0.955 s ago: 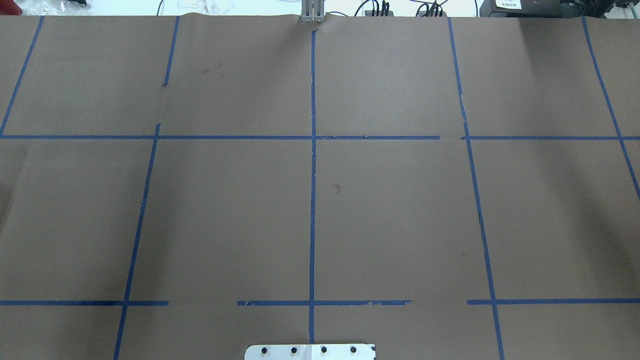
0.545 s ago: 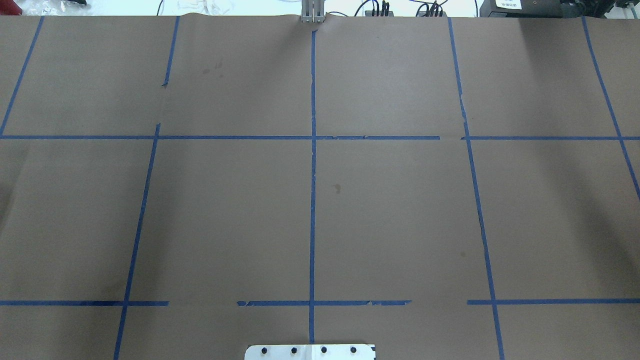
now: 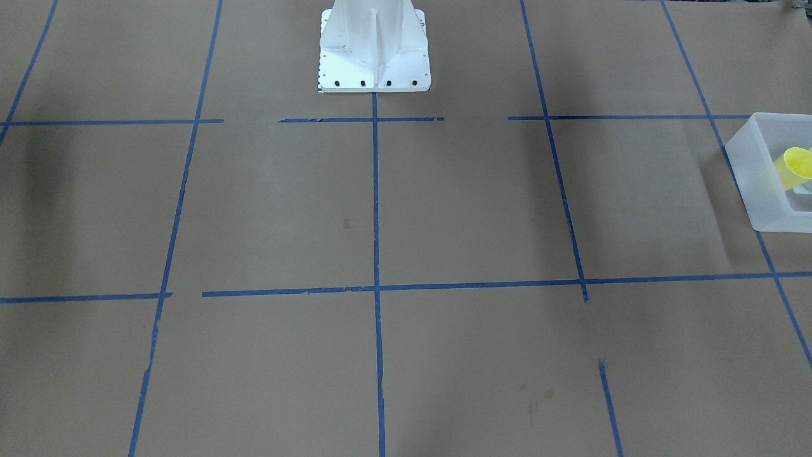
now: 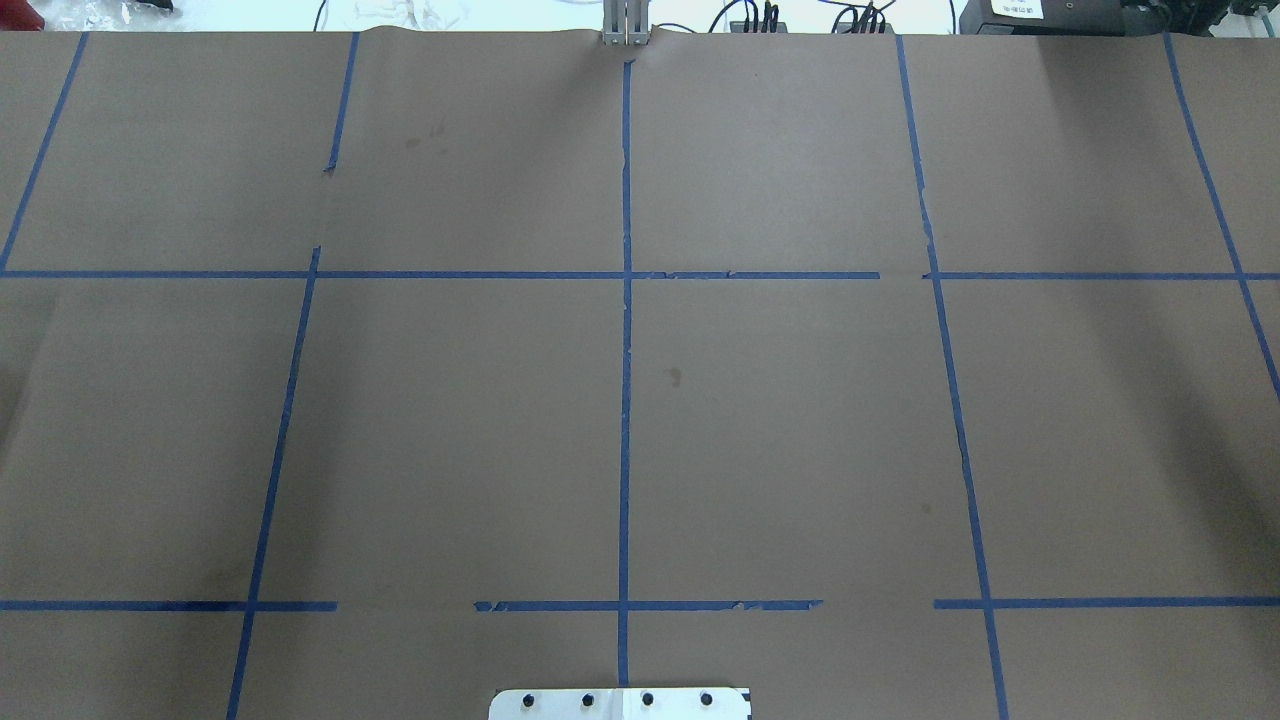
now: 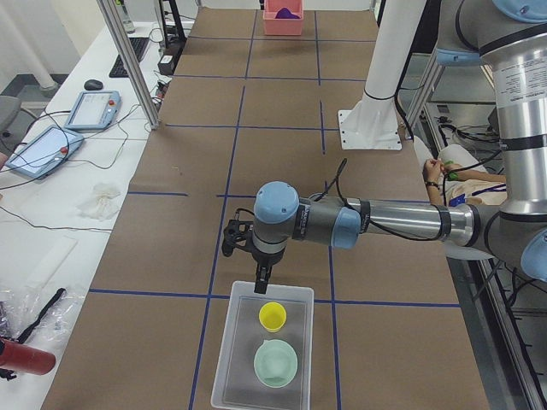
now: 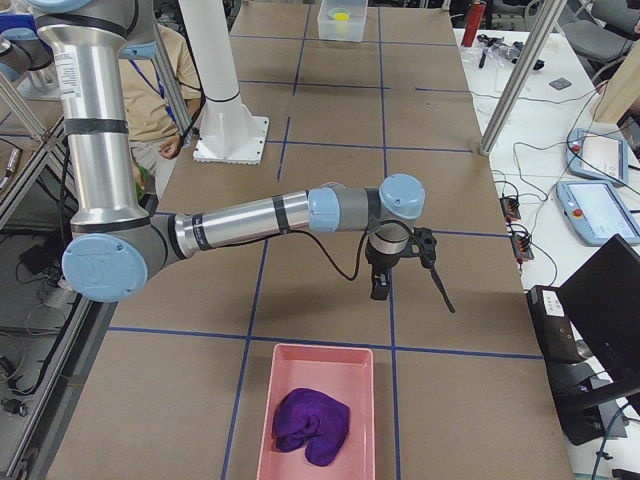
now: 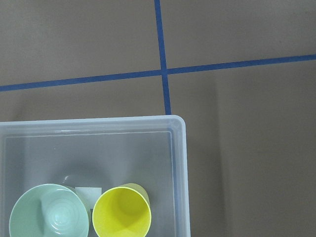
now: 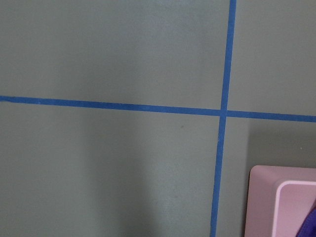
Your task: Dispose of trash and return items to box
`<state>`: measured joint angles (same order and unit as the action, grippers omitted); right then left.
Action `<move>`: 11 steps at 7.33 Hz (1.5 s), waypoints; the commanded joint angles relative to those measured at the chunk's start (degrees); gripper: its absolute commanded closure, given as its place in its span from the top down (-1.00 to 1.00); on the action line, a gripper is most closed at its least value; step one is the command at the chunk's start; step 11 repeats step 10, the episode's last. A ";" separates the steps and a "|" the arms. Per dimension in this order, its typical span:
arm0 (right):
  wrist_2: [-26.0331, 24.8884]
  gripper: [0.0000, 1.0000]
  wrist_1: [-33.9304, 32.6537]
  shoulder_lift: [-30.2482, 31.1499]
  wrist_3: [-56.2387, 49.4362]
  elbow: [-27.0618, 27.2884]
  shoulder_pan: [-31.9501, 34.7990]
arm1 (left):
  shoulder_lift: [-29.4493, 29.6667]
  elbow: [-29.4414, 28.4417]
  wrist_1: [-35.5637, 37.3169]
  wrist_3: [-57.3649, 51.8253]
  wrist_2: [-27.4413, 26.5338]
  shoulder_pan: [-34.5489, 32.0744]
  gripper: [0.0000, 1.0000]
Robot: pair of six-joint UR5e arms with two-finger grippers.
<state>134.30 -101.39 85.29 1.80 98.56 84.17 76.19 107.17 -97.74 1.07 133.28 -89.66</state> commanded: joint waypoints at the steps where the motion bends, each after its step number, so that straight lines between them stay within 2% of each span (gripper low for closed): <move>1: 0.09 1.00 0.14 -0.04 -3.11 -1.45 -0.05 | 0.27 -0.21 -1.05 0.07 1.27 -0.08 1.00; 3: 0.61 1.00 0.14 0.13 -3.11 -1.36 0.03 | 2.54 -1.78 0.26 -0.02 1.28 -0.17 1.00; 7: 0.88 1.00 0.23 -0.39 -2.94 -1.44 -0.05 | 3.00 -2.22 0.88 -0.02 1.11 0.01 1.00; 9: 3.34 1.00 7.84 0.13 -1.28 -4.15 -0.05 | 3.00 -2.05 0.88 -0.02 1.11 0.01 1.00; 11: 3.25 1.00 8.66 0.05 -1.18 -4.60 -0.05 | 4.65 -2.75 0.88 -0.02 0.93 0.01 1.00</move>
